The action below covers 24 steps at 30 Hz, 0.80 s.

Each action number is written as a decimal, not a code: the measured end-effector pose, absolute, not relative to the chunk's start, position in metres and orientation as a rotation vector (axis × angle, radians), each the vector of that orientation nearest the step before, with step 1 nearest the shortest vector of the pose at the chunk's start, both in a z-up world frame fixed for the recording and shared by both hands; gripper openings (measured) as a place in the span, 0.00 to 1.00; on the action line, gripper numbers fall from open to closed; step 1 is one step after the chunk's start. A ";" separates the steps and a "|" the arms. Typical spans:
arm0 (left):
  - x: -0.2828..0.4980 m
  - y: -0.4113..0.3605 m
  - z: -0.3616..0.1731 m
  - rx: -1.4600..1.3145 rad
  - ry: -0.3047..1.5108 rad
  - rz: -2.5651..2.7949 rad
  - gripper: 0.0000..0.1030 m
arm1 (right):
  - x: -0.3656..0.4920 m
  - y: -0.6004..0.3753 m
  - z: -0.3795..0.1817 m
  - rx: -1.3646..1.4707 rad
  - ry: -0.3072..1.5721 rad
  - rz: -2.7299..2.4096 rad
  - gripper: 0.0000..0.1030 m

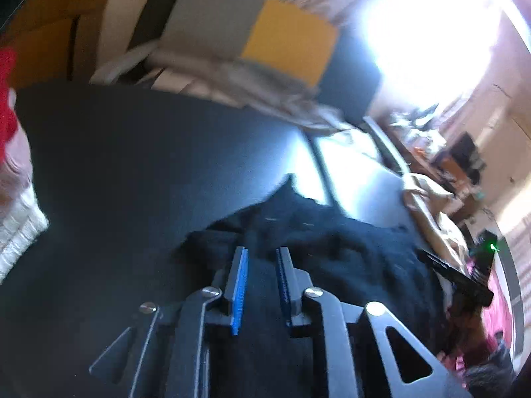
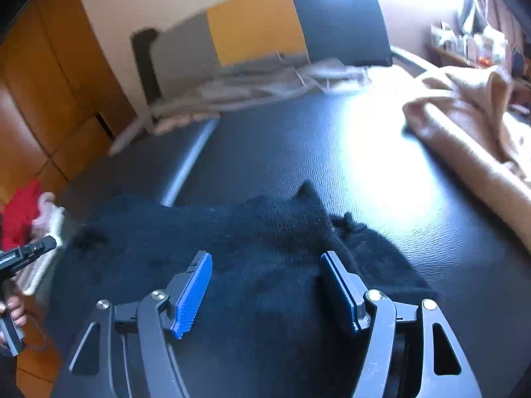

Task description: Fold clothes

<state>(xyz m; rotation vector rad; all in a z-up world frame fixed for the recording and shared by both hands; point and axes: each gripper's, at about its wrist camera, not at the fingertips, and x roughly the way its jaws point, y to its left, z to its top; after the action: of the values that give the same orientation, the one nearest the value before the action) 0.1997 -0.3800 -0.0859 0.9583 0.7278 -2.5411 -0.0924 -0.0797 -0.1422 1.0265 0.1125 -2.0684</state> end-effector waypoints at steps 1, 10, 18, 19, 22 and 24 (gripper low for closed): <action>0.201 -0.371 -0.086 0.961 0.702 -2.558 0.17 | -0.083 -0.073 -0.137 1.003 0.124 -2.057 0.68; 0.206 -0.321 -0.133 1.096 0.648 -2.515 0.17 | -0.017 -0.034 -0.153 1.016 0.321 -1.970 0.69; 0.221 -0.318 -0.162 1.048 0.747 -2.459 0.16 | -0.002 -0.020 -0.174 0.932 0.375 -2.043 0.69; 0.221 -0.317 -0.161 1.052 0.727 -2.460 0.16 | -0.002 -0.019 -0.174 0.929 0.365 -2.049 0.69; 0.221 -0.314 -0.161 1.043 0.719 -2.467 0.17 | 0.001 -0.019 -0.175 0.913 0.375 -2.062 0.69; 0.219 -0.314 -0.155 1.054 0.722 -2.455 0.17 | 0.002 -0.022 -0.173 0.928 0.395 -2.073 0.70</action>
<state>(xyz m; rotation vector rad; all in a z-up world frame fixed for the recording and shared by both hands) 0.2193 -0.3137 -0.1552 1.0544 0.7224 -2.4549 0.0018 -0.0223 -0.1731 0.9283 0.3954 -2.0730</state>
